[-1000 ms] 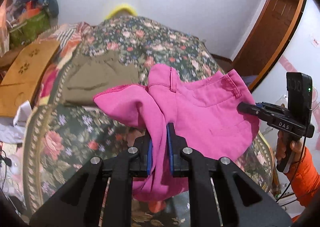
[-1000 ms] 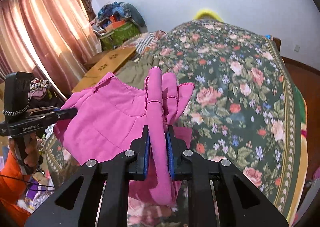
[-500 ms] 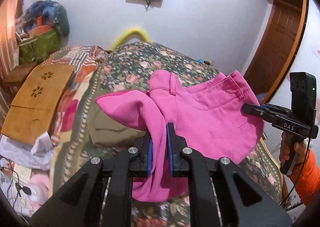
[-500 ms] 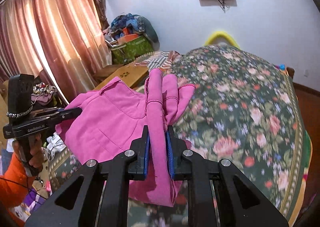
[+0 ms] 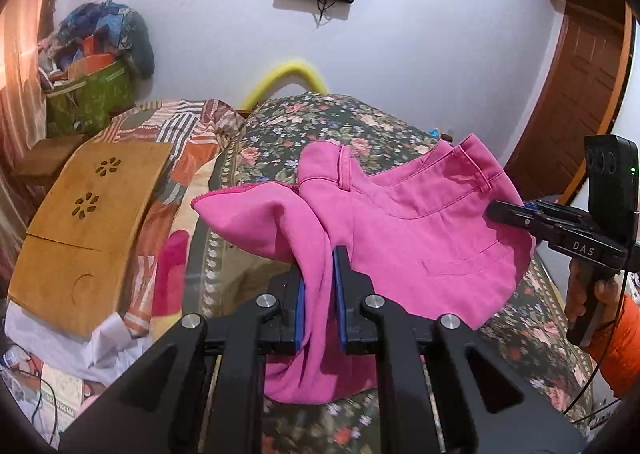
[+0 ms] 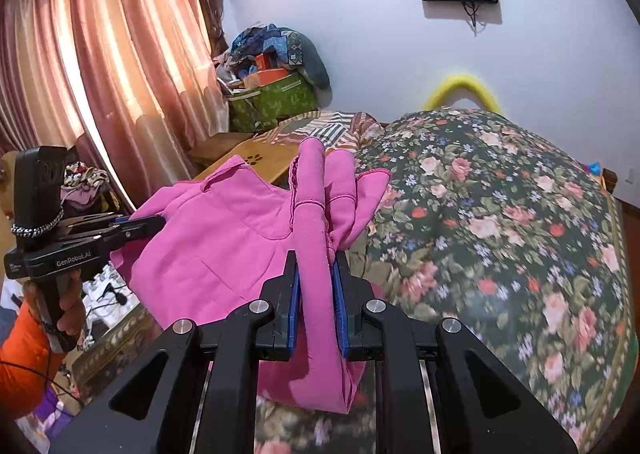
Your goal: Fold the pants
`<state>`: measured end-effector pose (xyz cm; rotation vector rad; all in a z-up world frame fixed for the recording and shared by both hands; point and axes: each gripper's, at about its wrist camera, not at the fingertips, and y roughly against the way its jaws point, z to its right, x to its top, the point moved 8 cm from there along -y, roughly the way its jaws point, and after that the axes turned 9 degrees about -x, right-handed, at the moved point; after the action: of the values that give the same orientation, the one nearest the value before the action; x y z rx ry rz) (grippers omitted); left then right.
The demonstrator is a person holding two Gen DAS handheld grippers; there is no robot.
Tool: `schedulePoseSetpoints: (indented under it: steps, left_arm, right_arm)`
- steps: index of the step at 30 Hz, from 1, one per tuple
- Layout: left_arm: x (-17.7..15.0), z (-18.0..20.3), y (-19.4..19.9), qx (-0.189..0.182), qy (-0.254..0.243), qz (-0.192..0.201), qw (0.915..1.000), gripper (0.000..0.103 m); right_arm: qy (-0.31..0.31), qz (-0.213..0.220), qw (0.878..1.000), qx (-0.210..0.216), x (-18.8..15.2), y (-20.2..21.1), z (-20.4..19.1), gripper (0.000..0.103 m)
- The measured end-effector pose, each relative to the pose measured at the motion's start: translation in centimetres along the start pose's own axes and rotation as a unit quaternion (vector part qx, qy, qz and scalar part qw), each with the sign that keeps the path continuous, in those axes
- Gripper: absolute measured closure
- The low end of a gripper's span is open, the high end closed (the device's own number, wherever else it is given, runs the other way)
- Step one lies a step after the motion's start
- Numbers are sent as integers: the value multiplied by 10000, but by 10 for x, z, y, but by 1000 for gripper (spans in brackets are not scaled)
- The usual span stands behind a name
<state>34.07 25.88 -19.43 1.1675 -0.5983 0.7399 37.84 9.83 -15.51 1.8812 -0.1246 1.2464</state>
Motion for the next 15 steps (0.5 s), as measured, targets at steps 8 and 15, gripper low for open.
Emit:
schedulePoseSetpoints:
  steps: [8,15]
  left_arm:
    - [-3,-48,-51,140,62,-241,9996,91]
    - [-37,-86,-94,303,225,-744,9965,91]
  right_arm:
    - [32,-200,9998,-23,2,-59,3,89]
    - [58,-659,9978,-30,-22,-105,9,89]
